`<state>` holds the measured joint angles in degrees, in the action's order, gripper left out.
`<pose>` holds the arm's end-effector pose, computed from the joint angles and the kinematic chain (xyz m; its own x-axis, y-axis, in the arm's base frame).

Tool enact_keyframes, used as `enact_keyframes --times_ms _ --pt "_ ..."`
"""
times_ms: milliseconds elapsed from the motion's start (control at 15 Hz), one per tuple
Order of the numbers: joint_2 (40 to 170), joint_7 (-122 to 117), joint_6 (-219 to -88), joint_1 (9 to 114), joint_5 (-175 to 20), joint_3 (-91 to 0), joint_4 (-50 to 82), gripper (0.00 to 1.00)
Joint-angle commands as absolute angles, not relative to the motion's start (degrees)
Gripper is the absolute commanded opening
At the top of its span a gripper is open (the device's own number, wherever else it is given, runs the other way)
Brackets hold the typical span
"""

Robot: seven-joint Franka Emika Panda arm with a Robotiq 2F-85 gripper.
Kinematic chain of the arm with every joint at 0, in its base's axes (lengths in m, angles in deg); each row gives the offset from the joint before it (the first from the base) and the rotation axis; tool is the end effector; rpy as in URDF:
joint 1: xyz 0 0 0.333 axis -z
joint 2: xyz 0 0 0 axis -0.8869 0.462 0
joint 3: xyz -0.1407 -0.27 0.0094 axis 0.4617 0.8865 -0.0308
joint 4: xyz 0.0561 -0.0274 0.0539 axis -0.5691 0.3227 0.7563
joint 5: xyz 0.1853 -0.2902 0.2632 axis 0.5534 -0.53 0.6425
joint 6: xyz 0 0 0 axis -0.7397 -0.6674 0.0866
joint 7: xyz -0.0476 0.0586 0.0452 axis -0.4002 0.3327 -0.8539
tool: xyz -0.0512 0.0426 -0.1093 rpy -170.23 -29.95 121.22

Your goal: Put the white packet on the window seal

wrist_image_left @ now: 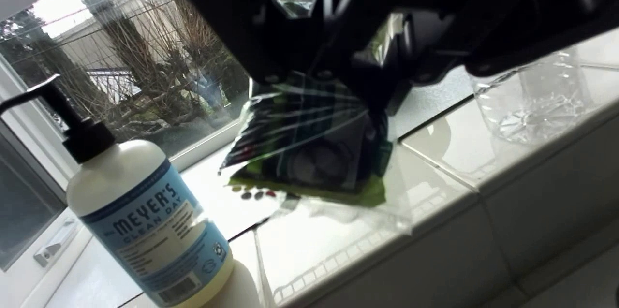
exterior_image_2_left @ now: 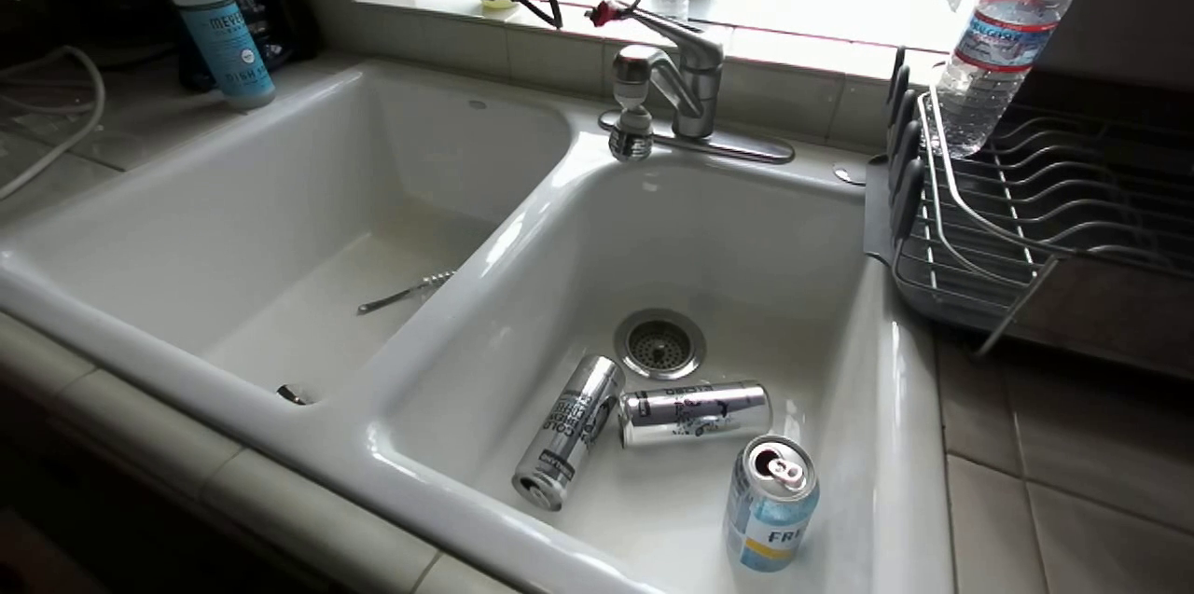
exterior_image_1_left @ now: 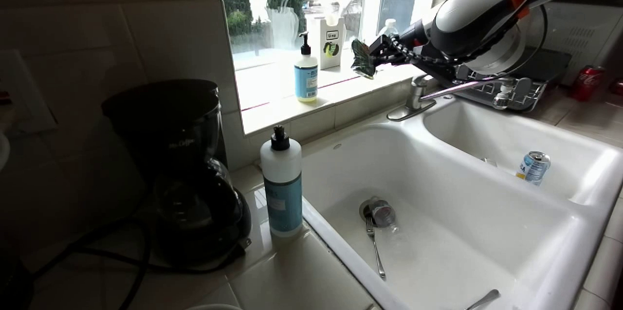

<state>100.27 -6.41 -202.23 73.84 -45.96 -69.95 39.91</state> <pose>0.6757 0.0554 0.4093 0.5649 -0.4498 0.6918 -0.1573 -0.8817 -0.4448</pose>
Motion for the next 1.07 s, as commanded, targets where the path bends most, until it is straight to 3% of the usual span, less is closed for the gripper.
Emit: enact_keyframes --times_ms 0,600,667,733,1000 --pt "106.44 0.03 -199.08 66.34 -51.2 -62.76 32.28 0.02" --pt "117.1 7.57 -194.37 56.2 -52.89 -52.0 16.0 0.02" --pt "117.74 8.31 -193.41 55.37 -52.93 -50.95 14.85 0.31" --pt "118.1 9.41 -192.68 54.47 -52.98 -49.69 14.17 0.32" --pt "118.57 13.19 -191.26 51.02 -53.42 -44.61 12.74 0.61"
